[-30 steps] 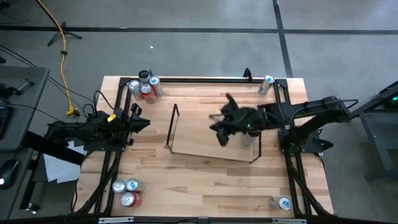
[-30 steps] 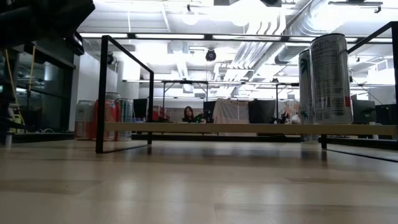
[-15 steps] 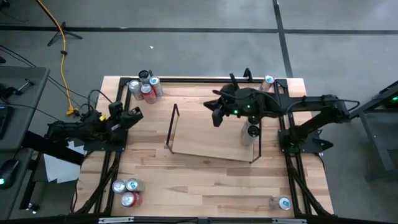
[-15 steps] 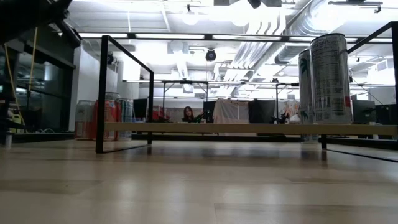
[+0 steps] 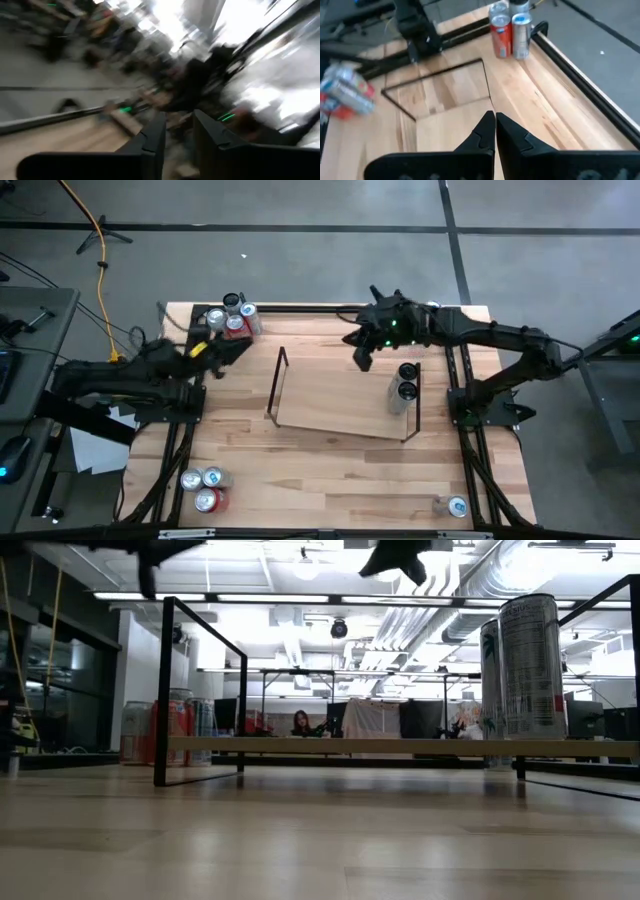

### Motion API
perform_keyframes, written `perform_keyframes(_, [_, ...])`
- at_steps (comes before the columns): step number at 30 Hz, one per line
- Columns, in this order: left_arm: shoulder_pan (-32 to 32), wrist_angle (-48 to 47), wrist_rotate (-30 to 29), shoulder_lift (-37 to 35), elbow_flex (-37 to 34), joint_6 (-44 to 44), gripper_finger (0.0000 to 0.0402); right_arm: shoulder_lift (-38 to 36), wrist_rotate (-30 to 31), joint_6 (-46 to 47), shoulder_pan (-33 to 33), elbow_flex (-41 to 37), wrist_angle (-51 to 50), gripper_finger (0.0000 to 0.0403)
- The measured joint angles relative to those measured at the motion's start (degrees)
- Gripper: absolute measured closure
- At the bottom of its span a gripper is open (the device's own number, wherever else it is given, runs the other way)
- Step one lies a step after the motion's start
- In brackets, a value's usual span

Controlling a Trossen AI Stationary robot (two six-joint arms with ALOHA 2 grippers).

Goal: Place canned beverage on shelf
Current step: Put the white soda can on the shelf aligned with the other white soda cans

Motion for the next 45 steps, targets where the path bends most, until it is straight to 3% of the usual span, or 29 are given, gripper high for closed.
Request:
perform_keyframes(7, [12.8, -37.6, -2.4, 15.1, 23.8, 4.4, 0.0271, -7.7, -13.5, -9.4, -8.7, -5.6, -2.1, 0.0403])
perform_keyframes(13, [25.1, -60.0, -2.0, 26.9, 37.5, 5.7, 0.0208, -13.7, -16.3, -10.0, -13.8, -13.9, -1.8, 0.0403])
perform_keyframes(21, [38.9, -63.3, -0.8, 42.0, 48.8, 15.9, 0.0152, -16.1, -20.5, -0.1, -12.2, -22.2, 8.1, 0.0403])
perform_keyframes(29, [48.6, -73.0, -1.2, 52.3, 52.0, 10.8, 0.0149, -16.0, -17.3, 3.4, -9.8, -23.2, 17.9, 0.0403])
perform_keyframes(36, [52.3, -73.7, 3.9, 56.1, 52.0, 8.5, 0.0149, -16.0, -14.0, 4.1, -9.6, -23.3, 20.2, 0.0403])
perform_keyframes(45, [54.1, -75.6, 3.3, 58.6, 52.0, 8.1, 0.0149, -16.0, -14.0, 5.0, -9.3, -23.3, 20.1, 0.0403])
